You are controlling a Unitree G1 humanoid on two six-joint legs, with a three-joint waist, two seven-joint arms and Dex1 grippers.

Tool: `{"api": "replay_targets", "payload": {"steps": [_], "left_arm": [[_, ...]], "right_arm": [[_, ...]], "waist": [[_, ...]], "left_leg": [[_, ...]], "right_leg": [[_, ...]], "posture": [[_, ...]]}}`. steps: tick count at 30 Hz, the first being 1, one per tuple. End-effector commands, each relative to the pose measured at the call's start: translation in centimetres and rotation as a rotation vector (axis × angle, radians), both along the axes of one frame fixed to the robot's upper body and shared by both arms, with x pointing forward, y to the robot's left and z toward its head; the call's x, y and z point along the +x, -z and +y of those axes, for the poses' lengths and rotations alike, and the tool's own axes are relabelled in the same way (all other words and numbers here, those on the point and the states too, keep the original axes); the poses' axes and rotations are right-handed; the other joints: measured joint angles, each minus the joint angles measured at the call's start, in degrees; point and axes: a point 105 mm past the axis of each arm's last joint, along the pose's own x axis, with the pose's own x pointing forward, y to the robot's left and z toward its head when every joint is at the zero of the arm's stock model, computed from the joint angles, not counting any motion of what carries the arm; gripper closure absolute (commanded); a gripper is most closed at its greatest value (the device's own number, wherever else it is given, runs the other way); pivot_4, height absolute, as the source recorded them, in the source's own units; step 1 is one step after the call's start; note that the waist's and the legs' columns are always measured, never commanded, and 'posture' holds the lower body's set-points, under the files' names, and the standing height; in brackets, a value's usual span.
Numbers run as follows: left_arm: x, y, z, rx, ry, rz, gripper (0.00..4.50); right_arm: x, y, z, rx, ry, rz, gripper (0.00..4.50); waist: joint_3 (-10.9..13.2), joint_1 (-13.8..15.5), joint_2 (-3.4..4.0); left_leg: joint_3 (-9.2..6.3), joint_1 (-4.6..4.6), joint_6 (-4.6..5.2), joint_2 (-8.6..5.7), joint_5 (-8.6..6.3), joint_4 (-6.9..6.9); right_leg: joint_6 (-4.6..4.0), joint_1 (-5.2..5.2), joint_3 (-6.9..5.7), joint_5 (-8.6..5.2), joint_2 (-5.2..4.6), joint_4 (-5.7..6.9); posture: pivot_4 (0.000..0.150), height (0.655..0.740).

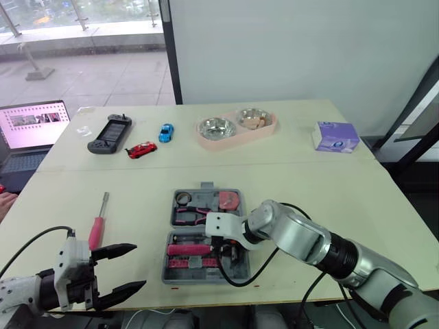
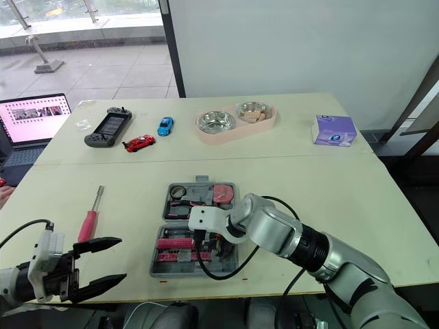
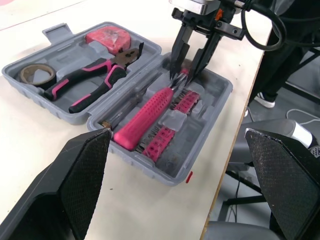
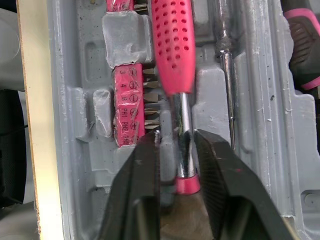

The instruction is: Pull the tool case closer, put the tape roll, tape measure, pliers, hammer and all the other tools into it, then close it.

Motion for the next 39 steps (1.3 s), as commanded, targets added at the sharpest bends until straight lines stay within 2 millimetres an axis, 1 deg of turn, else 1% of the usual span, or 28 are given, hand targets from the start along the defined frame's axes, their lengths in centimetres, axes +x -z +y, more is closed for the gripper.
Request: {"api": "replay_targets", "payload": {"steps": [1,7,15,18,19,23,27,36,39], "left_arm": [[-0.1,-0.5,-0.3,0.003,0.012,-0.027,0.0],[-0.1,-0.5,-0.3,0.004,0.01,-0.028,0.0],[-0.1,-0.6,-0.1,0.008,0.011,-0.026,0.0],[-0.1,-0.6,-0.1,0.012,0.011,-0.024,0.0],[-0.1,-0.6,-0.1,0.013,0.011,-0.023,0.0],[0.0,-0.7,0.0,0.014,0.008,-0.024,0.0],[0.0,-0.7,0.0,0.016,0.006,-0.026,0.0],[-0.1,-0.7,0.0,0.017,0.008,-0.024,0.0],[-0.1,-0.7,0.0,0.018,0.008,-0.024,0.0]], "right_arm": [[0.0,-0.9,0.8,0.052,-0.012,-0.014,3.55],[-0.5,-2.0,1.8,0.137,-0.026,-0.001,3.55],[-0.8,-1.8,2.8,0.224,-0.038,0.029,3.55],[-0.4,-1.5,3.3,0.255,-0.041,0.007,4.35],[-0.4,-1.4,3.4,0.258,-0.045,0.003,4.47],[0.2,-1.1,3.6,0.269,-0.036,-0.02,4.47],[0.4,-0.3,3.2,0.241,-0.029,-0.011,4.47],[0.3,3.1,1.2,0.106,0.042,0.042,4.47],[0.3,3.9,0.7,0.069,0.072,0.061,4.47]], "waist": [[0.0,0.01,0.0],[0.0,0.01,0.0],[0.0,-0.03,0.0],[0.0,-0.04,0.0],[0.0,-0.03,0.0],[0.0,-0.01,-0.01],[-0.01,0.0,-0.01],[-0.03,0.02,-0.01],[-0.06,0.02,-0.03]], "left_leg": [[0.0,0.0,0.0,0.0,0.0,0.0],[0.0,0.0,0.0,0.0,0.0,0.0],[0.0,0.01,0.0,0.0,0.0,0.0],[0.0,0.01,0.0,0.0,0.0,0.0],[0.0,0.01,0.0,0.0,0.0,0.01],[0.0,0.02,-0.01,0.0,0.01,0.01],[0.0,0.01,-0.01,0.0,0.01,0.01],[0.0,0.05,-0.01,0.0,0.01,0.01],[0.0,0.1,-0.01,0.0,0.01,0.01]], "right_leg": [[0.0,0.0,0.0,0.0,0.0,0.0],[0.0,0.0,0.0,0.0,0.0,0.0],[0.0,0.0,0.0,0.0,0.0,0.0],[0.0,0.0,0.0,0.0,0.0,0.02],[0.0,0.0,0.0,0.01,0.0,0.02],[0.0,0.0,0.0,0.01,0.0,0.03],[0.0,0.0,0.0,0.01,0.0,0.03],[0.0,0.04,0.0,0.01,0.0,0.03],[-0.01,0.09,0.0,0.0,0.0,0.04]], "posture": [[0.15,0.7239],[0.15,0.7239],[0.15,0.7239],[0.15,0.7239],[0.15,0.7239],[0.15,0.7239],[0.15,0.7239],[0.15,0.7239],[0.15,0.7239]]}}
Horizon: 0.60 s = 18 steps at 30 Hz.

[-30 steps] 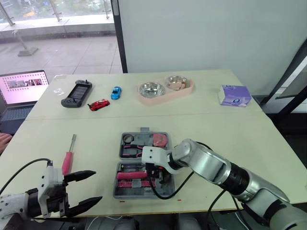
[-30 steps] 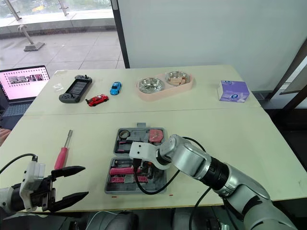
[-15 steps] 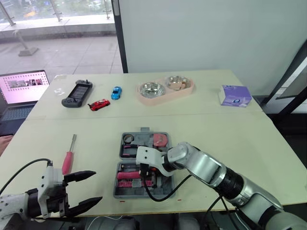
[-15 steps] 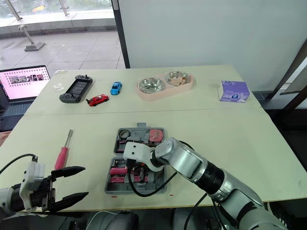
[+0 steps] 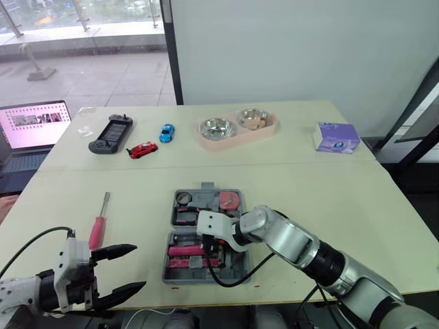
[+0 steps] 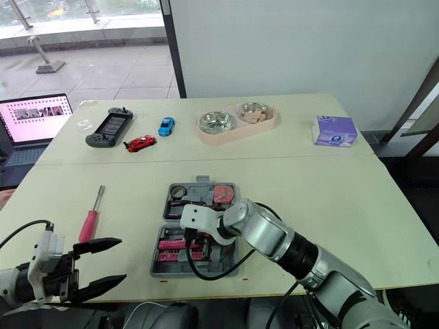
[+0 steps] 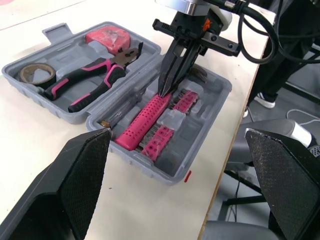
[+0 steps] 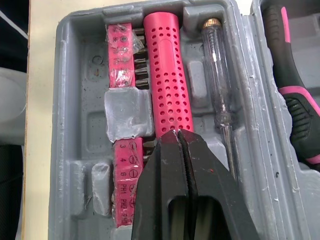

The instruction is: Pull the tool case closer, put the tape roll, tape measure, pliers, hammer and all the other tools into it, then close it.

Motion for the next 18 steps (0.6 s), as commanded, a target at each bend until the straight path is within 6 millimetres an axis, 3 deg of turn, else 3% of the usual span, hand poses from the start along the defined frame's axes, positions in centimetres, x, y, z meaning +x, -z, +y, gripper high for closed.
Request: {"api": "replay_targets", "payload": {"steps": [1,10,14,18], "left_arm": [[0.0,-0.7,0.1,0.017,0.007,-0.028,0.0],[-0.1,-0.8,0.2,0.021,0.003,-0.027,0.0],[-0.1,-0.8,0.2,0.022,0.003,-0.025,0.0],[-0.1,-0.8,0.2,0.021,0.001,-0.025,0.0]], "right_arm": [[-0.4,3.1,-1.9,-0.125,0.061,0.074,4.47],[-2.0,7.7,-4.8,-0.325,0.089,0.19,4.47],[-2.1,8.5,-4.4,-0.29,0.105,0.226,4.47],[-1.8,7.0,-2.8,-0.159,0.097,0.223,4.47]], "waist": [[-0.03,0.0,0.01],[-0.87,0.23,0.2],[-1.12,0.29,0.21],[-1.19,0.05,0.14]], "left_leg": [[0.0,0.02,0.0,0.0,0.0,0.0],[-0.01,0.24,0.0,-0.01,0.0,0.02],[-0.02,1.09,0.02,-0.01,-0.03,-0.08],[-0.07,1.68,0.03,0.02,-0.06,-0.22]], "right_leg": [[-0.01,0.01,0.0,0.0,0.0,0.02],[-0.07,0.27,0.0,-0.05,0.0,0.04],[-0.07,1.2,0.0,-0.23,-0.02,-0.13],[0.3,1.46,0.0,-0.5,-0.02,-0.13]], "posture": [[0.15,0.7239],[0.15,0.7239],[0.15,0.7239],[0.15,0.7239]]}}
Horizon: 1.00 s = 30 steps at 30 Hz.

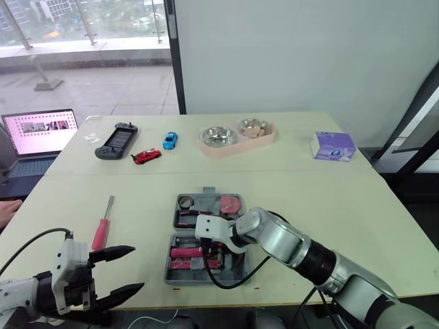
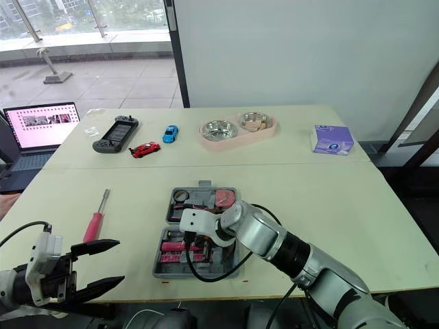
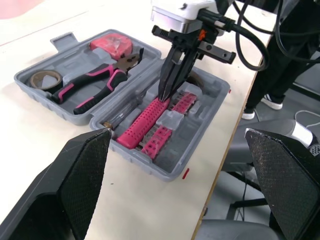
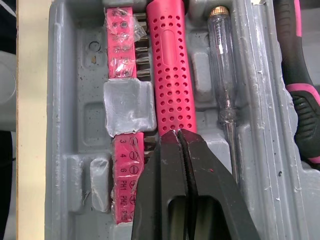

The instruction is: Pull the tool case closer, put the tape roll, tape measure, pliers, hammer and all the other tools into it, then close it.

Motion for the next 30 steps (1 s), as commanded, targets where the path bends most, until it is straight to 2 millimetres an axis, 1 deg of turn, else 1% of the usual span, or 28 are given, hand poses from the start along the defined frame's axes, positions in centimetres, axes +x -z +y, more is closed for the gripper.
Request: {"api": "replay_targets", "payload": {"steps": [1,2,3,4,5,6,7,8,9,10,11,12,14,15,17,18,20,21,22,23,24,27,28,30], "left_arm": [[0.1,-0.9,0.0,0.011,0.008,-0.032,0.0],[0.2,-0.9,0.0,0.009,0.004,-0.032,0.0],[0.3,-0.9,0.1,0.007,-0.004,-0.034,0.0],[0.3,-0.9,0.3,0.006,-0.018,-0.035,0.0],[0.4,-0.9,0.4,0.006,-0.027,-0.036,0.0],[0.4,-0.9,0.6,0.007,-0.04,-0.034,0.0],[0.4,-0.9,0.8,0.006,-0.054,-0.029,0.0],[0.3,-0.9,1.0,0.004,-0.065,-0.025,0.0],[0.2,-1.0,1.3,0.006,-0.078,-0.024,0.0],[0.2,-1.0,1.4,0.006,-0.085,-0.024,0.0],[0.2,-1.1,1.9,0.016,-0.108,-0.028,0.0],[0.2,-1.1,2.3,0.023,-0.125,-0.032,0.0],[0.3,-1.2,4.0,0.055,-0.195,-0.044,0.0],[0.2,-1.2,4.5,0.064,-0.214,-0.046,0.0],[0.0,-1.0,6.0,0.098,-0.259,-0.04,0.0],[-0.2,-0.9,6.7,0.112,-0.275,-0.037,0.0],[-0.7,-0.6,10.0,0.159,-0.373,-0.013,0.0],[-1.1,-0.5,11.3,0.176,-0.414,-0.005,0.0],[-1.3,-0.4,12.3,0.193,-0.442,0.001,0.0],[-1.5,-0.4,12.7,0.203,-0.452,0.003,0.0],[-1.8,-0.1,13.5,0.219,-0.47,0.011,0.0],[-2.4,0.4,15.3,0.238,-0.528,0.021,0.0],[-2.5,0.5,15.5,0.236,-0.542,0.019,0.0],[-2.5,0.5,15.5,0.22,-0.554,0.009,0.0]], "right_arm": [[-1.3,3.4,-1.6,-0.028,0.067,0.141,4.47],[-0.9,1.6,-0.5,0.07,0.035,0.1,4.47],[-0.3,-0.7,0.6,0.19,0.007,0.036,4.47],[0.2,-4.0,1.3,0.321,-0.017,-0.032,4.47],[0.4,-6.1,1.5,0.4,-0.03,-0.077,4.47],[0.5,-7.8,1.3,0.453,-0.03,-0.11,4.47],[0.3,-9.6,0.5,0.503,-0.031,-0.14,4.47],[0.0,-10.9,-0.4,0.537,-0.031,-0.162,4.47],[-0.4,-11.8,-1.4,0.562,-0.018,-0.167,4.47],[-0.7,-12.2,-2.1,0.575,-0.01,-0.166,4.47],[-1.0,-12.6,-4.0,0.582,0.025,-0.166,4.47],[-1.3,-12.8,-5.2,0.583,0.049,-0.167,4.47],[-1.1,-12.1,-10.0,0.557,0.186,-0.195,3.95],[-1.2,-11.8,-11.4,0.545,0.226,-0.204,3.62],[-1.3,-10.5,-14.7,0.499,0.313,-0.219,2.7],[-1.5,-10.1,-15.9,0.484,0.341,-0.223,2.11],[-1.7,-8.4,-21.5,0.427,0.494,-0.26,1.05],[-2.1,-7.8,-23.8,0.398,0.553,-0.277,0.62],[-2.4,-7.3,-25.5,0.372,0.596,-0.288,0.26],[-2.7,-7.0,-26.2,0.361,0.61,-0.295,0.07],[-2.9,-6.7,-27.0,0.353,0.635,-0.297,0.07],[-3.4,-5.5,-28.4,0.339,0.678,-0.301,0.07],[-3.5,-5.2,-28.6,0.337,0.682,-0.303,0.07],[-3.6,-4.9,-28.5,0.354,0.691,-0.307,0.07]], "waist": [[0.01,-0.08,0.01],[0.02,-0.09,0.0],[0.05,-0.11,-0.03],[0.1,-0.14,-0.04],[0.32,-0.19,-0.22],[0.57,-0.25,-0.2],[0.77,-0.25,-0.09],[0.85,-0.1,0.0],[0.85,-0.05,0.0],[0.85,0.13,-0.02],[0.83,0.24,-0.06],[0.86,0.52,-0.07],[0.99,1.19,-0.17],[1.07,1.42,-0.2],[1.19,1.3,-0.19],[1.21,1.21,-0.2],[1.26,1.13,-0.3],[1.29,1.07,-0.34],[1.35,1.19,-0.42],[1.37,1.15,-0.45],[1.4,0.91,-0.43],[1.46,0.27,-0.49],[1.48,0.18,-0.52],[1.51,0.12,-0.57]], "left_leg": [[0.0,0.07,0.0,0.0,0.0,-0.06],[-0.02,0.05,0.0,0.0,0.0,-0.07],[-0.02,-0.02,0.0,0.0,0.0,-0.08],[-0.02,-0.18,0.01,0.0,0.0,-0.06],[-0.02,-0.44,0.01,0.0,0.01,0.0],[-0.04,-0.85,-0.01,0.0,0.03,0.16],[0.0,-0.97,-0.06,-0.01,0.06,0.17],[0.03,-1.11,-0.07,-0.01,0.07,0.17],[-0.01,-1.44,-0.07,-0.01,0.07,0.18],[-0.03,-1.66,-0.09,-0.01,0.09,0.18],[-0.1,-1.75,-0.1,-0.01,0.09,0.17],[-0.11,-1.74,-0.09,0.0,0.09,0.16],[-0.14,-1.89,-0.05,-0.03,0.05,0.09],[-0.08,-1.91,0.04,-0.04,-0.01,0.1],[0.09,-1.92,0.18,-0.05,-0.09,0.11],[0.19,-1.87,0.2,-0.04,-0.1,0.12],[0.28,-1.81,0.22,-0.01,-0.11,0.12],[0.29,-1.76,0.22,0.01,-0.11,0.13],[0.34,-1.74,0.23,0.04,-0.1,0.15],[0.35,-1.72,0.23,0.04,-0.1,0.18],[0.36,-1.72,0.23,0.04,-0.1,0.22],[0.45,-1.65,0.23,0.05,-0.09,0.34],[0.44,-1.64,0.24,0.08,-0.09,0.34],[0.44,-1.63,0.24,0.13,-0.08,0.33]], "right_leg": [[0.01,0.05,0.0,-0.02,0.0,0.0],[0.02,0.04,0.0,-0.02,0.01,0.02],[0.02,0.04,0.0,-0.02,0.01,0.03],[0.01,0.02,0.0,0.0,0.01,0.06],[-0.01,-0.19,0.0,0.04,0.02,0.08],[-0.22,-0.59,0.0,0.28,0.04,0.16],[-0.23,-0.75,0.03,0.42,0.04,0.16],[-0.24,-0.91,0.05,0.45,0.04,0.17],[-0.23,-1.24,0.04,0.45,0.04,0.21],[-0.21,-1.48,0.02,0.47,0.05,0.23],[-0.21,-1.54,-0.04,0.47,0.05,0.23],[-0.21,-1.52,-0.07,0.47,0.05,0.21],[-0.21,-1.48,-0.14,0.45,0.02,-0.05],[-0.19,-1.48,-0.14,0.43,-0.01,-0.09],[-0.24,-1.47,-0.09,0.39,-0.03,-0.17],[-0.27,-1.47,-0.04,0.37,-0.04,-0.17],[-0.34,-1.46,-0.01,0.32,-0.03,-0.15],[-0.35,-1.44,-0.02,0.3,-0.02,-0.12],[-0.36,-1.43,-0.01,0.3,-0.01,-0.11],[-0.38,-1.39,-0.02,0.29,-0.01,-0.08],[-0.38,-1.37,-0.01,0.3,-0.01,-0.07],[-0.44,-1.31,0.08,0.34,-0.02,0.05],[-0.47,-1.27,0.07,0.37,0.0,0.09],[-0.46,-1.22,0.07,0.35,0.03,0.15]], "posture": [[0.15,0.7239],[0.15,0.7239],[0.15,0.7239],[0.15,0.7239],[0.15,0.7239],[0.15,0.7239],[0.15,0.7239],[0.15,0.7239],[0.15,0.7239],[0.15,0.7239],[0.15,0.7239],[0.15,0.7239],[0.15,0.7239],[0.15,0.7239],[0.15,0.7239],[0.15,0.7239],[0.15,0.7239],[0.15,0.7239],[0.15,0.7239],[0.15,0.7239],[0.15,0.7239],[0.15,0.7239],[0.15,0.7239],[0.15,0.7239]]}}
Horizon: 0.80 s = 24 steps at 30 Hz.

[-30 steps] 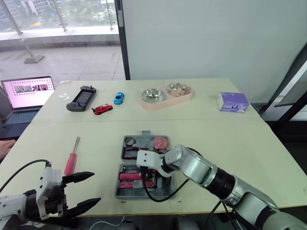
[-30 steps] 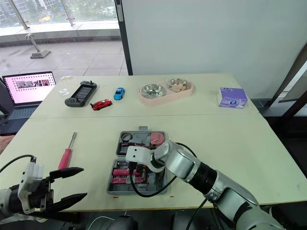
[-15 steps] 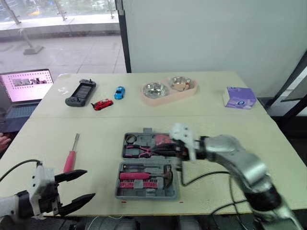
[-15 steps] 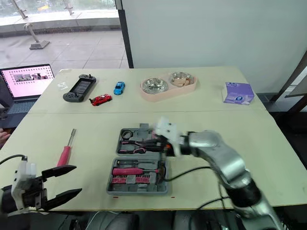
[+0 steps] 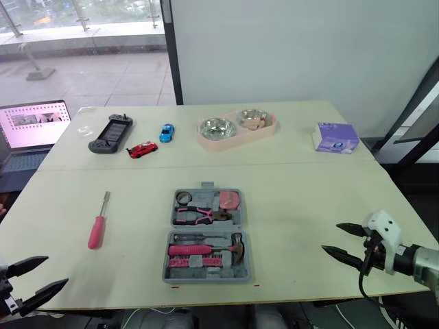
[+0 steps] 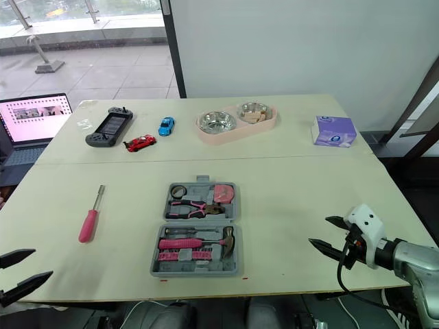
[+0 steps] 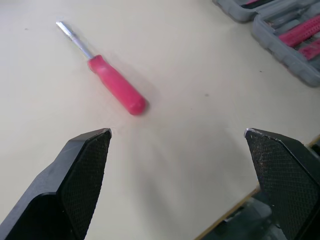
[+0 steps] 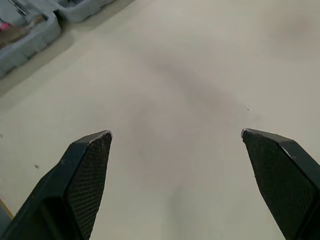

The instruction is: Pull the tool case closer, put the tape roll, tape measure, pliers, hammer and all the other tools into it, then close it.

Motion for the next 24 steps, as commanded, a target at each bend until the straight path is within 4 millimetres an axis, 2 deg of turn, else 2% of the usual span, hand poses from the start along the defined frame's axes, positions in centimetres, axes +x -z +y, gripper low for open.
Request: {"api": "replay_targets", "payload": {"steps": [1,4,6,10,13,15,17,19,24], "left_arm": [[-0.1,-0.8,0.4,0.021,-0.022,-0.043,0.0],[0.3,-0.4,-0.2,-0.005,-0.055,-0.077,0.0],[1.0,-0.1,-0.2,-0.044,-0.141,-0.105,0.0],[4.5,-1.1,0.1,-0.095,-0.416,-0.289,0.0],[7.0,-0.5,-1.1,-0.113,-0.584,-0.25,0.0],[8.3,0.4,-1.4,-0.047,-0.678,-0.162,0.0],[10.2,1.4,-2.7,-0.002,-0.627,-0.032,0.0],[11.9,1.1,-3.5,0.041,-0.585,-0.005,0.0],[15.2,1.8,-4.3,0.075,-0.59,0.067,0.0]], "right_arm": [[0.1,-0.3,-0.1,0.006,0.01,-0.055,0.07],[0.2,0.1,0.0,0.009,0.02,-0.061,0.07],[0.4,0.1,0.6,0.007,0.015,-0.075,0.07],[1.6,-1.9,4.1,0.103,-0.03,-0.107,0.07],[2.4,-3.6,7.7,0.158,-0.111,-0.114,0.07],[2.8,-4.3,9.4,0.154,-0.151,-0.131,0.07],[3.2,-5.1,11.3,0.173,-0.196,-0.143,0.07],[3.6,-5.8,12.9,0.195,-0.23,-0.151,0.07],[4.2,-6.1,15.1,0.22,-0.255,-0.164,0.07]], "waist": [[0.03,0.0,-0.02],[0.07,0.06,0.06],[0.07,0.12,0.05],[0.12,0.29,0.06],[0.13,0.29,0.05],[0.13,0.31,0.07],[0.11,0.27,0.02],[0.12,0.24,0.02],[0.12,0.22,0.05]], "left_leg": [[0.0,0.03,0.0,0.02,0.0,0.0],[-0.01,0.08,-0.01,0.01,0.01,0.01],[-0.01,0.06,-0.02,-0.01,0.01,0.01],[-0.08,0.05,-0.04,-0.02,0.02,0.03],[-0.28,0.01,-0.13,-0.01,0.07,0.2],[-0.29,0.02,-0.14,-0.04,0.07,0.29],[-0.37,-0.02,-0.14,-0.07,0.08,0.37],[-0.39,-0.06,-0.15,-0.1,0.08,0.38],[-0.39,-0.14,-0.26,-0.14,0.14,0.41]], "right_leg": [[-0.01,0.0,0.0,0.0,0.03,0.0],[-0.03,-0.03,0.01,0.04,0.01,-0.03],[-0.01,-0.04,0.02,0.06,-0.01,-0.08],[0.14,-0.03,0.03,0.14,-0.02,-0.07],[0.17,-0.02,-0.04,0.24,0.03,0.08],[0.24,0.06,-0.03,0.28,0.02,0.09],[0.31,0.06,-0.05,0.31,0.07,0.13],[0.32,0.02,-0.06,0.31,0.08,0.12],[0.32,-0.05,-0.06,0.32,0.06,0.11]], "posture": [[0.15,0.7239],[0.15,0.7239],[0.15,0.7239],[0.15,0.7239],[0.15,0.7239],[0.15,0.7239],[0.15,0.7239],[0.15,0.7239],[0.15,0.7239]]}}
